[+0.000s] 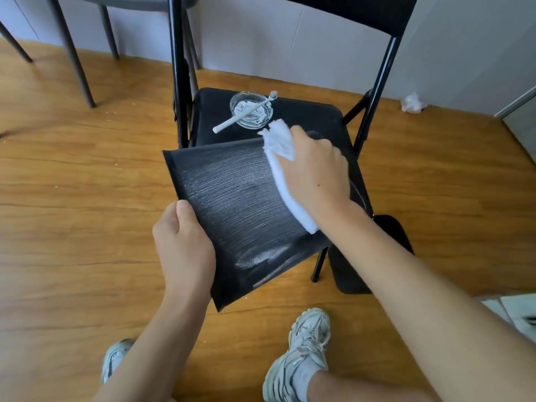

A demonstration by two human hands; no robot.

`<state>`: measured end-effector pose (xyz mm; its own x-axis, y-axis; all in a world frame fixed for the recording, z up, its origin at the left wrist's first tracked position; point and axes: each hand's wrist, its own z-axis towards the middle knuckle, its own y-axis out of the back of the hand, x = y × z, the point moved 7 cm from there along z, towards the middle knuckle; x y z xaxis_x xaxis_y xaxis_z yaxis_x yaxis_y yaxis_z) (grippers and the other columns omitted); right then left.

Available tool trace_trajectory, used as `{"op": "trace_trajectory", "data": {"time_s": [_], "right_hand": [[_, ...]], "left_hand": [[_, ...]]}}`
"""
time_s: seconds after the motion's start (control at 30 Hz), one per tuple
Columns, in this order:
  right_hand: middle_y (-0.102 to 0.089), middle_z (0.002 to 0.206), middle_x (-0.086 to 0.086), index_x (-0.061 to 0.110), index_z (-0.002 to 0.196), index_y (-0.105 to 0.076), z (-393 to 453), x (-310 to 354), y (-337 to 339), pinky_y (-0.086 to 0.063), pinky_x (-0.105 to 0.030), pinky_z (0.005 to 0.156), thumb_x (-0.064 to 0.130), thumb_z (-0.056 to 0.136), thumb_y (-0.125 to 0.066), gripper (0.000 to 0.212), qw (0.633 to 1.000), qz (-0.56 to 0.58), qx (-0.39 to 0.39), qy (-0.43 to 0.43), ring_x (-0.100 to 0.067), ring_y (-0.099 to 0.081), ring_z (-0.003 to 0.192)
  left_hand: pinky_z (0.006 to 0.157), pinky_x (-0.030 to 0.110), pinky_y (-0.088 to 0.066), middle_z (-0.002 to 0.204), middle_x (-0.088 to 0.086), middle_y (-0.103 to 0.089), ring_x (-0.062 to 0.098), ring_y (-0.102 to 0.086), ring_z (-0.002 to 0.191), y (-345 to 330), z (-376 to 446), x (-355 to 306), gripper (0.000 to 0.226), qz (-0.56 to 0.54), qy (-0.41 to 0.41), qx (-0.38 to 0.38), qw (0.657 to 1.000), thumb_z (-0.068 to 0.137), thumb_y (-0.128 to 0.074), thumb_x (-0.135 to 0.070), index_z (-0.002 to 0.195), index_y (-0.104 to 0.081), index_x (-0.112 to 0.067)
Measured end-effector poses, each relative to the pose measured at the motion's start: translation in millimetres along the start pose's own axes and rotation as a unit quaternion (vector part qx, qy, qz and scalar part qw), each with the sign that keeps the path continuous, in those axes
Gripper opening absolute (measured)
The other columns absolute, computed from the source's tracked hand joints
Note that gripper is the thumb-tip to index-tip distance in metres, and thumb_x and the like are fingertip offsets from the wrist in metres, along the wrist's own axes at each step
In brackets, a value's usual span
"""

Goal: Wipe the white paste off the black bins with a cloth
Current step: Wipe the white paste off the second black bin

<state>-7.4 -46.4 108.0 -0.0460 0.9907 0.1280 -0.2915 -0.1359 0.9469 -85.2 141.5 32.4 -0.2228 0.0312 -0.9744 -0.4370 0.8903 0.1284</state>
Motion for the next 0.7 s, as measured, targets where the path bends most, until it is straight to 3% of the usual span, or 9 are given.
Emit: {"op": "trace_trajectory", "data": {"time_s": [0.13, 0.23, 0.33, 0.43, 0.57, 0.7], "right_hand": [[-0.063, 0.082, -0.003, 0.018, 0.109, -0.050, -19.8, 103.8, -12.2, -0.029, -0.035, 0.057, 0.026, 0.093, -0.049, 0.017, 0.991, 0.055, 0.039, 0.118, -0.031, -0.060, 0.075], [-0.065, 0.080, 0.001, 0.023, 0.108, -0.051, -24.1, 134.7, -22.5, -0.027, -0.033, 0.053, 0.028, 0.090, -0.055, 0.020, 0.988, 0.034, 0.024, 0.146, -0.025, -0.064, 0.073], [-0.065, 0.078, 0.002, 0.022, 0.104, -0.050, -21.6, 122.6, -16.8, -0.026, -0.033, 0.053, 0.035, 0.088, -0.058, 0.022, 0.988, 0.052, 0.014, 0.147, -0.027, -0.058, 0.068], [-0.065, 0.088, -0.002, 0.019, 0.109, -0.049, -14.2, 104.7, -13.9, -0.030, -0.034, 0.057, 0.030, 0.095, -0.045, 0.019, 0.985, 0.071, 0.035, 0.154, -0.029, -0.058, 0.075], [-0.068, 0.094, -0.008, 0.021, 0.113, -0.053, 8.4, 48.1, -14.8, -0.032, -0.033, 0.060, 0.034, 0.096, -0.047, 0.022, 0.996, 0.060, 0.018, 0.063, -0.035, -0.063, 0.086], [-0.064, 0.086, -0.008, 0.016, 0.103, -0.054, 23.0, -14.5, -11.7, -0.037, -0.033, 0.058, 0.045, 0.096, -0.045, 0.032, 1.000, 0.031, -0.001, -0.007, -0.031, -0.061, 0.080]], "left_hand": [[0.056, 0.035, -0.020, 0.063, -0.001, -0.025, 0.016, -0.023, 0.061, 3.0, 0.2, 9.5, 0.034, -0.003, 0.038, 0.000, 0.999, 0.096, -0.034, -0.015, 0.064, -0.025, -0.019], [0.058, 0.036, -0.022, 0.057, -0.006, -0.026, 0.016, -0.024, 0.061, 7.5, 3.2, 15.5, 0.039, -0.033, 0.063, 0.000, 0.997, 0.093, -0.038, -0.013, 0.057, -0.026, -0.023], [0.053, 0.031, -0.022, 0.053, -0.011, -0.025, 0.012, -0.023, 0.055, 3.9, 0.4, 10.7, 0.035, -0.029, 0.044, 0.002, 0.999, 0.093, -0.034, -0.011, 0.060, -0.025, -0.019], [0.047, 0.025, -0.020, 0.053, -0.011, -0.022, 0.010, -0.020, 0.053, 3.1, -2.8, 5.8, 0.036, -0.010, 0.024, -0.003, 1.000, 0.095, -0.033, -0.011, 0.062, -0.021, -0.019], [0.054, 0.032, -0.017, 0.061, -0.005, -0.022, 0.011, -0.020, 0.057, 6.3, -0.4, -0.3, 0.037, 0.007, -0.005, -0.009, 1.000, 0.098, -0.032, -0.013, 0.064, -0.020, -0.019], [0.058, 0.034, -0.020, 0.064, -0.001, -0.025, 0.014, -0.024, 0.061, 4.5, 3.6, -0.9, 0.035, 0.007, -0.013, -0.003, 1.000, 0.099, -0.033, -0.015, 0.065, -0.024, -0.018]]}}
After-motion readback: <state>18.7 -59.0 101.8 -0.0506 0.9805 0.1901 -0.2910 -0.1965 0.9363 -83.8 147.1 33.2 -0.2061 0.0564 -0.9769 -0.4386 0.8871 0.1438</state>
